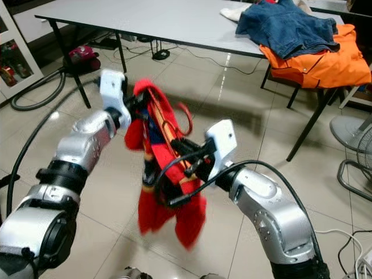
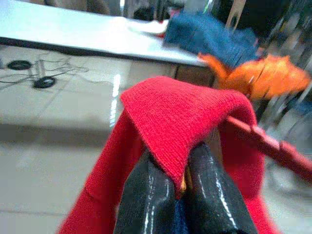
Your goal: Hang hanger
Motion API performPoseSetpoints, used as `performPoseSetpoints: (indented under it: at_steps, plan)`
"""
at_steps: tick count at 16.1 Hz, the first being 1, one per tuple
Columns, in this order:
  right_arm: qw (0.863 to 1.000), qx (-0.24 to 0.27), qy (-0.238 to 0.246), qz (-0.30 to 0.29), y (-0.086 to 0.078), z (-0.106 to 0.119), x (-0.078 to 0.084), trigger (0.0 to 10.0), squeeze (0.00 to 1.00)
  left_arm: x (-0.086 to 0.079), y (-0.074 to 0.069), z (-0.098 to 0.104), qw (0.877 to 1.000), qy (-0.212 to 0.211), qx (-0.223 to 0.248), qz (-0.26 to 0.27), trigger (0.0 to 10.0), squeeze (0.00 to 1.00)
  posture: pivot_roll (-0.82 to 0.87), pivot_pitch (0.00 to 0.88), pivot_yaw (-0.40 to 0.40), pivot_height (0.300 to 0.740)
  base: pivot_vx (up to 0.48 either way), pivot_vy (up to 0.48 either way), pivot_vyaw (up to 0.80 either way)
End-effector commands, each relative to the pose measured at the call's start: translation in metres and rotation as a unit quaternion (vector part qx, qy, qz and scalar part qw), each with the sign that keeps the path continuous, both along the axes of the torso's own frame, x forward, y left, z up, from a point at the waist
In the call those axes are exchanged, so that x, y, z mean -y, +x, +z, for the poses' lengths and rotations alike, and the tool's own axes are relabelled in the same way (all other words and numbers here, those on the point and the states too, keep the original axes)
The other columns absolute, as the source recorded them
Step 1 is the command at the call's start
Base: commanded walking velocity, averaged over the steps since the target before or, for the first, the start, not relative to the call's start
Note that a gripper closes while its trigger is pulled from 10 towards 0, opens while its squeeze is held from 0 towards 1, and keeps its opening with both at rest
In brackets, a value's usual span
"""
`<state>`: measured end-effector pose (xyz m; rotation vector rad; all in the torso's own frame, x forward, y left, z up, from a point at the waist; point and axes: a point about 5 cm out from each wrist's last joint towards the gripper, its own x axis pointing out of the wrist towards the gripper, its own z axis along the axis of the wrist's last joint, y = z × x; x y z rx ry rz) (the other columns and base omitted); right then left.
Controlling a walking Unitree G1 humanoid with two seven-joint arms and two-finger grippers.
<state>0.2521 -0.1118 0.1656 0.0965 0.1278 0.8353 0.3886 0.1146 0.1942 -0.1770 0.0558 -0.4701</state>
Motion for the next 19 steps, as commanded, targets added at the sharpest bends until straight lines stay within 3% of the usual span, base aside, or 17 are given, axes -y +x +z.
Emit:
performPoseSetpoints:
  at_steps: [1,6,10,11,12,14,15,17,19]
  plan:
    - [0.999,-0.039,-0.024,0.022,-0.008,-0.018,-0.001,0.0,0.0,-0.014,0.004,0.056,0.995,-0.049,0.084,0.017,0.0,0.0,-0.06,0.012,0.035,0.74,0.0,0.0,0.0]
    - [0.995,-0.078,-0.038,0.039,-0.015,-0.032,-0.002,0.0,0.0,-0.016,0.002,0.064,0.993,-0.076,0.086,-0.004,0.0,0.0,-0.07,0.001,0.032,0.74,0.0,0.0,0.0]
    - [0.991,-0.106,-0.062,0.049,-0.02,-0.045,0.001,0.0,0.0,-0.013,-0.004,0.081,0.988,-0.077,0.126,-0.042,0.0,0.0,-0.07,0.0,0.03,0.74,0.0,0.0,0.0]
    - [0.989,-0.114,-0.088,0.042,-0.019,-0.053,0.004,0.0,0.0,-0.009,-0.009,0.089,0.984,-0.075,0.146,-0.068,0.0,0.0,-0.07,0.0,0.03,0.74,0.0,0.0,0.0]
    - [0.987,-0.118,-0.098,0.043,-0.019,-0.057,0.004,0.0,0.0,-0.005,-0.012,0.091,0.982,-0.055,0.16,-0.082,0.0,0.0,-0.07,0.0,0.028,0.74,0.0,0.0,0.0]
    - [0.984,-0.139,-0.105,0.041,-0.016,-0.067,0.003,0.0,0.0,0.015,-0.018,0.077,0.97,0.094,0.187,-0.125,0.0,0.0,-0.07,0.0,0.023,0.74,0.0,0.0,0.0]
    - [0.985,-0.152,-0.074,0.04,-0.015,-0.066,0.0,0.0,0.0,0.019,-0.016,0.06,0.956,0.193,0.181,-0.129,0.0,0.0,-0.07,0.0,0.021,0.74,0.0,0.0,0.0]
    - [0.986,-0.154,-0.039,0.045,-0.014,-0.06,-0.003,0.0,0.0,0.017,-0.013,0.039,0.939,0.275,0.163,-0.13,0.0,0.0,-0.07,0.0,0.022,0.74,0.0,0.0,0.0]
    - [0.986,-0.154,-0.039,0.045,-0.014,-0.06,-0.003,0.0,0.0,0.017,-0.013,0.039,0.939,0.275,0.163,-0.13,0.0,0.0,-0.07,0.0,0.022,0.74,0.0,0.0,0.0]
